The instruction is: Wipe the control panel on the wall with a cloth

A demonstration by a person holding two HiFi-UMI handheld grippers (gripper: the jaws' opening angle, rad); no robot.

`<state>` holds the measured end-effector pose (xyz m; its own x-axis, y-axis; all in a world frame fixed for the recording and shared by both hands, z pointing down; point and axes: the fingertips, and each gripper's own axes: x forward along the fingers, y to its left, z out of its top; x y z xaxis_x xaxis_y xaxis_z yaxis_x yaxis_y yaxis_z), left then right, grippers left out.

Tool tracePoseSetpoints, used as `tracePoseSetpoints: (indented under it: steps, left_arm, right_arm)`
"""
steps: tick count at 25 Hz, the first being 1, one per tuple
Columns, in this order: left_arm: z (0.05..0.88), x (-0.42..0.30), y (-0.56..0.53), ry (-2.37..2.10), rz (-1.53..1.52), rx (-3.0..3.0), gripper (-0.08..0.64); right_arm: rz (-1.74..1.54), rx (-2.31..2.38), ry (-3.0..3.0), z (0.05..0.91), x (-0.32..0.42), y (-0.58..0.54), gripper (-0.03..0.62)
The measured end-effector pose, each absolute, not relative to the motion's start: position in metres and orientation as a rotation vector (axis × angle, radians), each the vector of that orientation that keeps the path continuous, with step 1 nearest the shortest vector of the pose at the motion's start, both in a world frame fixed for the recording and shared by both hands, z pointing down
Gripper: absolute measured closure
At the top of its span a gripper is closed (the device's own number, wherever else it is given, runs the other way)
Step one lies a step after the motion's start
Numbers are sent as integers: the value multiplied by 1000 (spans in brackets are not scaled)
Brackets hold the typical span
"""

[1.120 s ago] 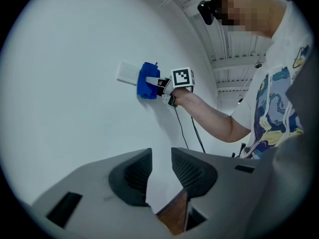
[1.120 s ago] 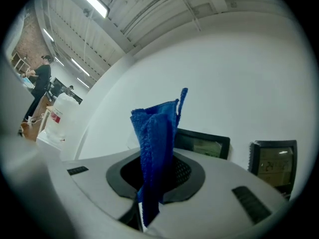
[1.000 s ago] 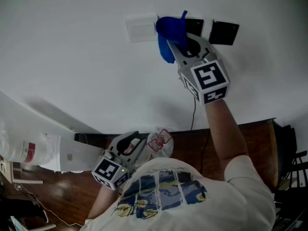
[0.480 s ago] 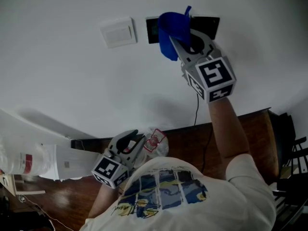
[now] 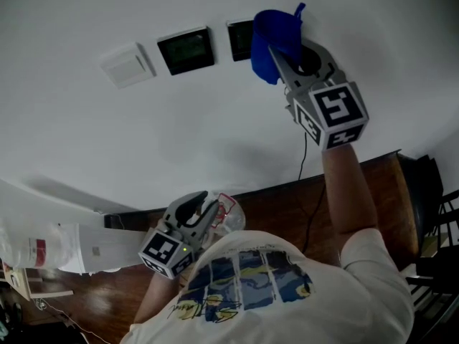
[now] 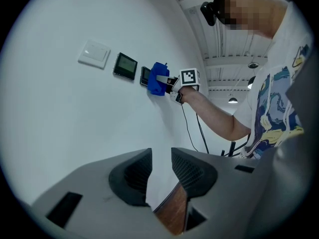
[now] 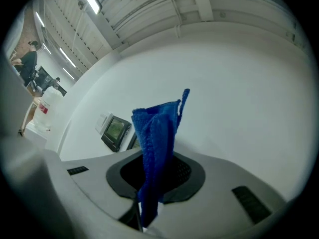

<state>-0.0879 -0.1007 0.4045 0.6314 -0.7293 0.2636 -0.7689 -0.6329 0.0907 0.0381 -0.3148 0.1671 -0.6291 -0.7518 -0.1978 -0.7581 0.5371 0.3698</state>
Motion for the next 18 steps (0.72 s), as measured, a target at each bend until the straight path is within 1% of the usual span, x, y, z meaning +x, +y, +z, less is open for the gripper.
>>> tracePoseSetpoints:
  steps: [10,18]
  left_arm:
    - [395,-37,-110,-1286,294,2652,453]
    - [397,-31,-103,-1416,331,2557,453]
  right_arm:
    - [622,-1365,2745,176,92,-345,515]
    - [594,-1255,2772,182,97,-348,515]
